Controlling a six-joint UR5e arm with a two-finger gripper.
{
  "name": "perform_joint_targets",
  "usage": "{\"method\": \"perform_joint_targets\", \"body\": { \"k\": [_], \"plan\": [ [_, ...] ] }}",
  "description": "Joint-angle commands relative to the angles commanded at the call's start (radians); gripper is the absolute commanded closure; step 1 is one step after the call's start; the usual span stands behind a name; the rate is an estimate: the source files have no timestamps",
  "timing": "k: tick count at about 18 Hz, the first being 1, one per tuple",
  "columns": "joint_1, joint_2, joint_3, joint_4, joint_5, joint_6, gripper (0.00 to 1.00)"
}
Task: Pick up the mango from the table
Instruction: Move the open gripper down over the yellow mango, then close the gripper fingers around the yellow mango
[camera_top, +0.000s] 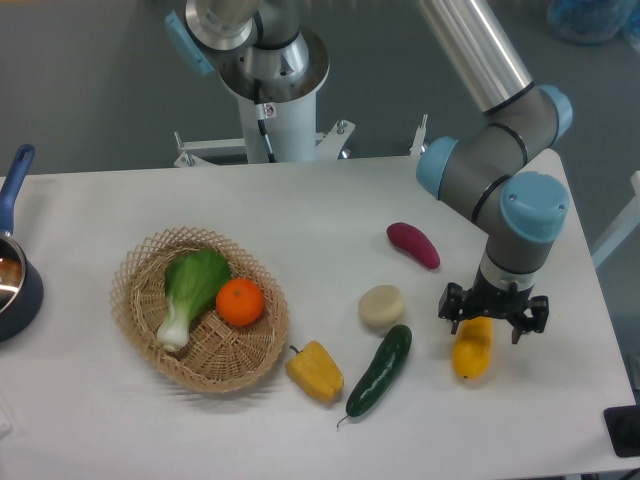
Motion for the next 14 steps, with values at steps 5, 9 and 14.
{"method": "perform_joint_targets", "body": {
  "k": [5, 9, 14],
  "plan": [
    [-0.002, -0.014, 0.003, 0.002, 0.000, 0.002, 0.00],
    [-0.002, -0.021, 0.005, 0.003, 0.009, 0.002, 0.00],
    [-0.003, -0.026, 0.006, 0.008, 0.020, 0.002, 0.07]
  ]
}}
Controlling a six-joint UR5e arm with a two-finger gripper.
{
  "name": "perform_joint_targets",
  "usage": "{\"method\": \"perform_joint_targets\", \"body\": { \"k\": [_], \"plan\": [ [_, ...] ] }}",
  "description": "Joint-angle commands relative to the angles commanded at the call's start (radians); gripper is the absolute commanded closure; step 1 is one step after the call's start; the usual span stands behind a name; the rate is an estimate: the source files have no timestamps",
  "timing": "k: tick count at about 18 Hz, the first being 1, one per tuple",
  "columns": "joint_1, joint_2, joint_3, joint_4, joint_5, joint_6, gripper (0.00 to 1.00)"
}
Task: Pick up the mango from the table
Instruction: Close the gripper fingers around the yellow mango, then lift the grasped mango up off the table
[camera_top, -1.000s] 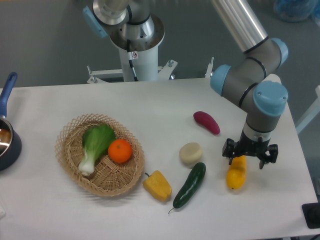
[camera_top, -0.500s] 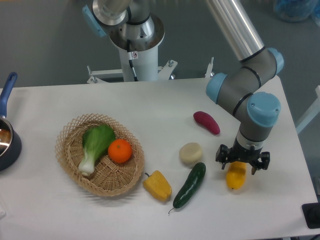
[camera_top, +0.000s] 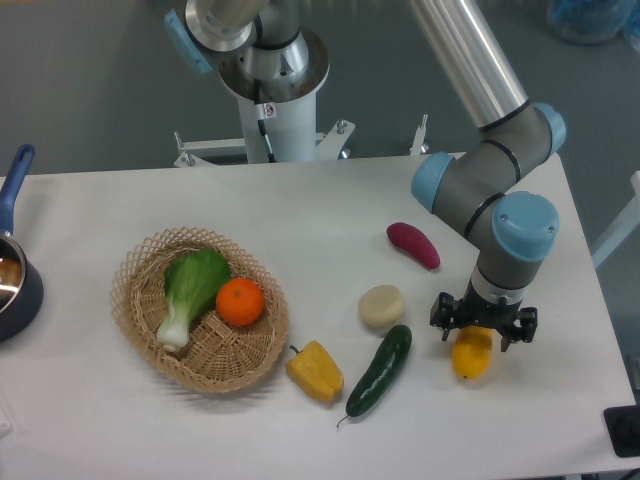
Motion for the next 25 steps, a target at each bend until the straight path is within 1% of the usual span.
{"method": "perform_joint_targets", "body": {
  "k": [4, 7, 10, 11, 13, 15, 17, 21, 23, 25],
  "plan": [
    [-0.005, -0.008, 0.003, 0.023, 0.000, 0.000, 0.30],
    [-0.008, -0.011, 0.008, 0.028, 0.000, 0.000, 0.44],
    [-0.008, -0.008, 0.006, 0.028, 0.002, 0.000, 0.67],
    [-0.009, -0.003, 0.006, 0.028, 0.005, 0.000, 0.71],
    [-0.015, 0.009, 0.021, 0.028, 0.005, 0.002, 0.71],
    [-0.029, 0.050, 0.047, 0.026, -0.009, -0.006, 0.70],
    [-0.048, 0.089, 0.069, 0.026, -0.070, -0.009, 0.70],
    [-0.045, 0.164, 0.081, 0.026, -0.198, -0.029, 0.70],
    [-0.040, 0.193, 0.080, 0.026, -0.235, -0.072, 0.70],
    [-0.037, 0.215, 0.078, 0.026, -0.244, -0.107, 0.71]
  ]
}}
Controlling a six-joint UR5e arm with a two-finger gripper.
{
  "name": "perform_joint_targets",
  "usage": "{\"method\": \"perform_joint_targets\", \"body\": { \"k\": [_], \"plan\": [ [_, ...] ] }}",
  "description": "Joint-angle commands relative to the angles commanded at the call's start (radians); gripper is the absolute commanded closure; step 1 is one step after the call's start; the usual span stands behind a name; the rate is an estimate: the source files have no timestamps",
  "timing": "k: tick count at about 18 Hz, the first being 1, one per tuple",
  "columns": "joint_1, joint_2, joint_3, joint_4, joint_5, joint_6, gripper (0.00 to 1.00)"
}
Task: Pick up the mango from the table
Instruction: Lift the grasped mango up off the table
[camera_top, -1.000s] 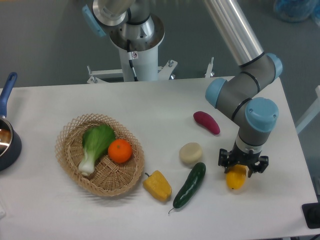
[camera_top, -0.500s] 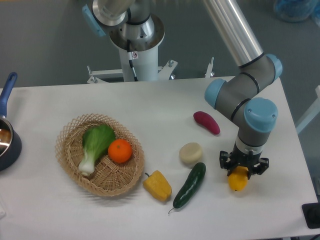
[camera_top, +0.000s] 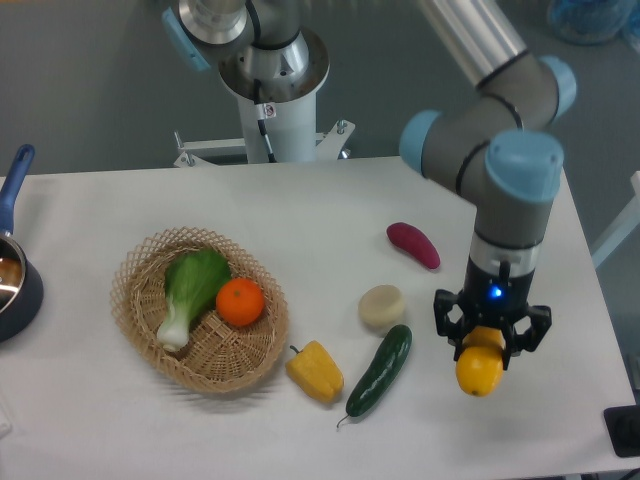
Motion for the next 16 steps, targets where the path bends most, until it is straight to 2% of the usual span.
{"method": "perform_joint_targets", "body": {
  "k": [2, 7, 16],
  "plan": [
    [0.002, 0.011, 0.003, 0.000, 0.000, -0.040, 0.70],
    [0.017, 0.032, 0.012, 0.000, 0.000, -0.045, 0.71],
    [0.017, 0.029, 0.035, 0.000, -0.003, -0.040, 0.70]
  ]
}}
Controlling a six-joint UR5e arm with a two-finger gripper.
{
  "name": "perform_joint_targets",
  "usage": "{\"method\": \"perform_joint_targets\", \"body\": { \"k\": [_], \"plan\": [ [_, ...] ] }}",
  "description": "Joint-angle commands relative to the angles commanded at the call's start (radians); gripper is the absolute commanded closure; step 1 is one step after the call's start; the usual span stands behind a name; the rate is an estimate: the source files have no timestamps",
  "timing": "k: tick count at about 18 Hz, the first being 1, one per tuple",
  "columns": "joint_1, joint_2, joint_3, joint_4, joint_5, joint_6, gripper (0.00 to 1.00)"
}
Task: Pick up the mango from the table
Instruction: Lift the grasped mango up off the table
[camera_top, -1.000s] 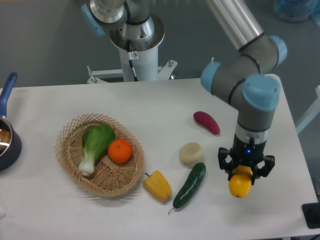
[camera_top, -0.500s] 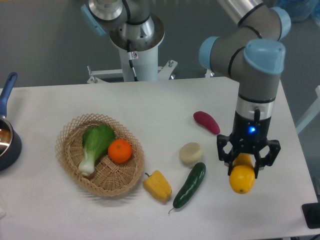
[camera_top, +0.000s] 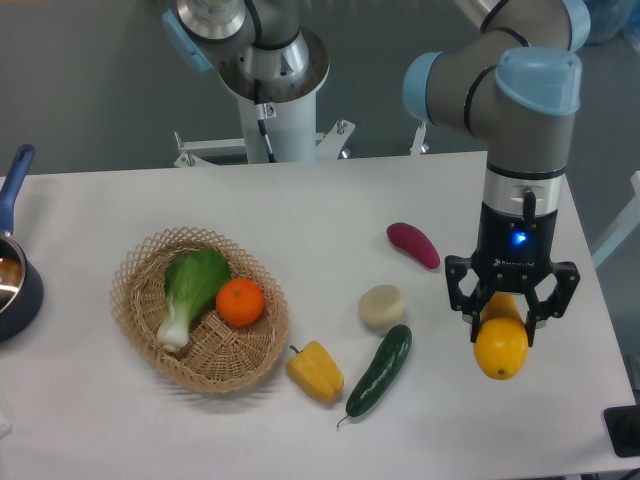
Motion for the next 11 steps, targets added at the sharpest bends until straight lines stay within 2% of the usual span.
{"method": "perform_joint_targets", "body": {
  "k": [11],
  "plan": [
    [0.000, -0.002, 0.006, 0.000, 0.000, -0.002, 0.71]
  ]
}}
